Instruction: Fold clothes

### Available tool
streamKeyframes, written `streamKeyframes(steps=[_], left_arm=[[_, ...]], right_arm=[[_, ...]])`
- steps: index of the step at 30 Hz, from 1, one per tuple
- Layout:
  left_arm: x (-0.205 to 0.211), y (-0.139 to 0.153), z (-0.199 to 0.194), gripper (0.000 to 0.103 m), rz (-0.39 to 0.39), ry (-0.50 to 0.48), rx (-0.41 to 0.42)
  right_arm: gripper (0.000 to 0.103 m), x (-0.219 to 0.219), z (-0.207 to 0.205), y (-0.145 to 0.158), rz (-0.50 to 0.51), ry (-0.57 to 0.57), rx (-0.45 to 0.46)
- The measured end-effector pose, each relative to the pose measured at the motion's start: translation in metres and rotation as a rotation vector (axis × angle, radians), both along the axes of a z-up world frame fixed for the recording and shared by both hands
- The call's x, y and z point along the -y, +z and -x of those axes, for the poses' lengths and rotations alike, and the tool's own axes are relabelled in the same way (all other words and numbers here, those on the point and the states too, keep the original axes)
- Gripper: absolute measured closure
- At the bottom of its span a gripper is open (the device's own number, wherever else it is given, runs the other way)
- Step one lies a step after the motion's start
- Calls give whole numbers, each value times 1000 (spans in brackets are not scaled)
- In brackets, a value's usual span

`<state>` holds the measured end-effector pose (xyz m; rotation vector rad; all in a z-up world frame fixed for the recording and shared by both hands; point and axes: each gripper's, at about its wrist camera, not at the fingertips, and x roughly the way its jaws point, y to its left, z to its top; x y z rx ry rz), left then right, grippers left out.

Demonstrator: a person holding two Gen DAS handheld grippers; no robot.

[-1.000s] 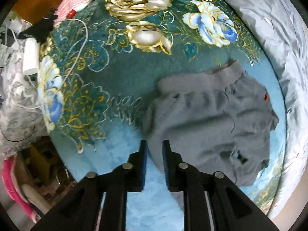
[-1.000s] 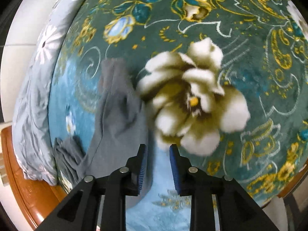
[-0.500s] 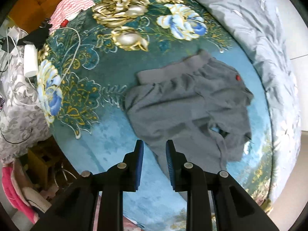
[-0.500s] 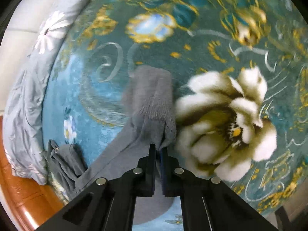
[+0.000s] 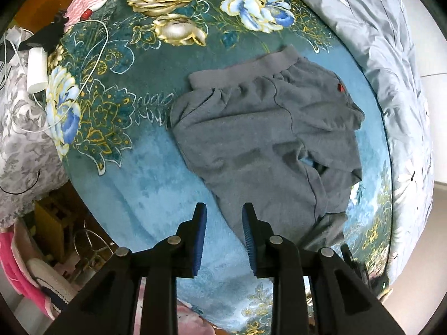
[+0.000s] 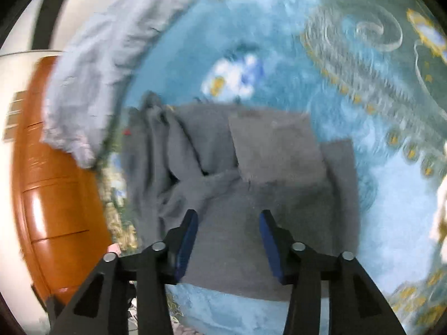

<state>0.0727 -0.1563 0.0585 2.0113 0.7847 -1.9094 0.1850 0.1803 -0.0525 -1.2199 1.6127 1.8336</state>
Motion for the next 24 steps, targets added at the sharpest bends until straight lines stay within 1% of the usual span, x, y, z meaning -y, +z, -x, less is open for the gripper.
streamKeyframes(steps=[2, 5, 7, 10, 15, 16, 17, 18, 19, 22, 24], left_arm=[[1, 1, 1, 73, -8, 6, -8], [-1, 0, 2, 72, -9, 5, -3], [-2, -1, 1, 72, -11, 3, 3], [-3, 0, -1, 72, -4, -2, 13], [-1, 9, -4, 72, 13, -6, 2], [0, 11, -5, 72, 17, -7, 0], [1, 13, -5, 72, 19, -8, -2], [2, 14, -5, 72, 20, -8, -3], [3, 15, -6, 72, 21, -7, -5], [5, 16, -7, 72, 22, -2, -4], [5, 14, -8, 72, 22, 3, -1]], right_arm=[[51, -16, -27, -8, 17, -89, 34], [50, -41, -68, -20, 43, -222, 86], [50, -46, -72, -26, 61, -238, 80], [50, -41, -48, -36, 82, -151, 67], [52, -22, -8, -41, 56, 33, 112], [59, -18, -3, -45, 67, 69, 133], [69, -14, 1, -50, 86, 105, 160], [94, -11, 4, -53, 93, 124, 182], [99, -11, 2, -54, 89, 124, 193], [100, -18, -25, -40, 75, 28, 122], [100, -32, -58, -28, 32, -62, 116]])
